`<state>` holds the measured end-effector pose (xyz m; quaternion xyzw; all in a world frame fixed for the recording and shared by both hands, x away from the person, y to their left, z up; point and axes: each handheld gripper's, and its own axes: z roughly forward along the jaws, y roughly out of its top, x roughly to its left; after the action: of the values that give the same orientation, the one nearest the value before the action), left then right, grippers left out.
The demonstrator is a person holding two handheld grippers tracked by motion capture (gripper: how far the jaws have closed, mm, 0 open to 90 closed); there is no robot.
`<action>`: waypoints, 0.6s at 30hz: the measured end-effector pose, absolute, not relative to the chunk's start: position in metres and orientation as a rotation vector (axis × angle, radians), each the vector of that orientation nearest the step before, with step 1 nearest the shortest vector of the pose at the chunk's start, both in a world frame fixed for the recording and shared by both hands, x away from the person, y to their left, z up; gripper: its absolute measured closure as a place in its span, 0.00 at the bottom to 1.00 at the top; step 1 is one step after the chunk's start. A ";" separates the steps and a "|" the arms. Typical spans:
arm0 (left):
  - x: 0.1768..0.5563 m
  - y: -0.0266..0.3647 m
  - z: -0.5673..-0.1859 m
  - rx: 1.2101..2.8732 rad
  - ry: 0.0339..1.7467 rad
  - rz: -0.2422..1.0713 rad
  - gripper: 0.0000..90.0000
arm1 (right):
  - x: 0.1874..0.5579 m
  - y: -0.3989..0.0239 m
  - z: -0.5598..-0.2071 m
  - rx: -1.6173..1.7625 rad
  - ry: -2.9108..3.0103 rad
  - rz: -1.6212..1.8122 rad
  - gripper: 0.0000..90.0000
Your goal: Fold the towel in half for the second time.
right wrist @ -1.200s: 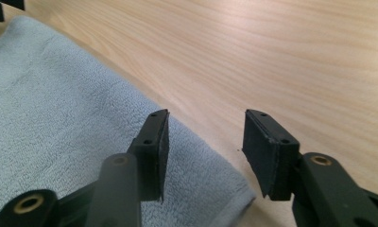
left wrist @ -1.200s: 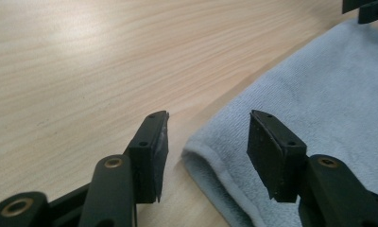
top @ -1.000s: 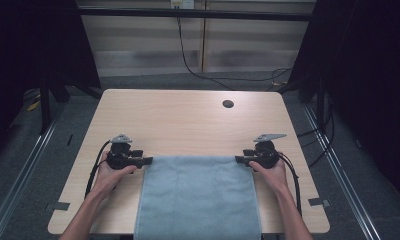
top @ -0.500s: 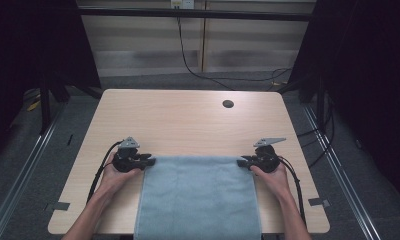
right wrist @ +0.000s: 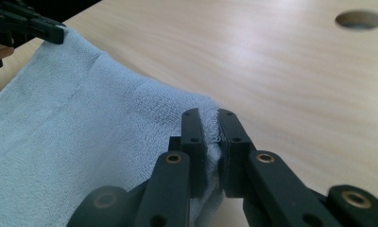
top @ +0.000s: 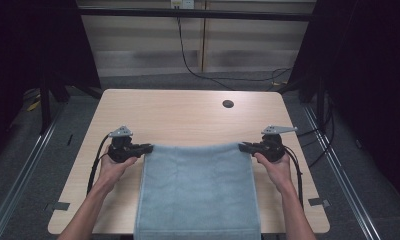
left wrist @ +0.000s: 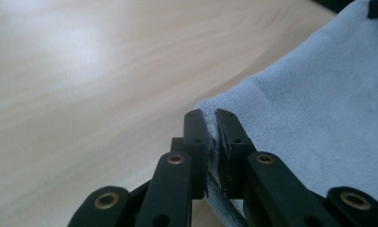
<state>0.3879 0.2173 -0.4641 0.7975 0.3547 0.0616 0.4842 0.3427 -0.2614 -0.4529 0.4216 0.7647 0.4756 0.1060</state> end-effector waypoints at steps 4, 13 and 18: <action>0.397 0.220 -0.440 1.902 0.857 0.193 0.93 | 0.353 -0.263 -0.431 1.221 2.207 1.442 0.92; 0.418 0.218 -0.403 1.823 0.860 0.249 0.93 | 0.376 -0.265 -0.393 1.182 2.114 1.490 0.93; 0.425 0.216 -0.381 1.792 0.834 0.286 0.93 | 0.383 -0.267 -0.374 1.165 2.075 1.495 0.93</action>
<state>0.4247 0.2165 -0.3807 0.7545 0.3509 0.1202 0.5415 0.3833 -0.2674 -0.3738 0.4088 0.7283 0.5246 0.1649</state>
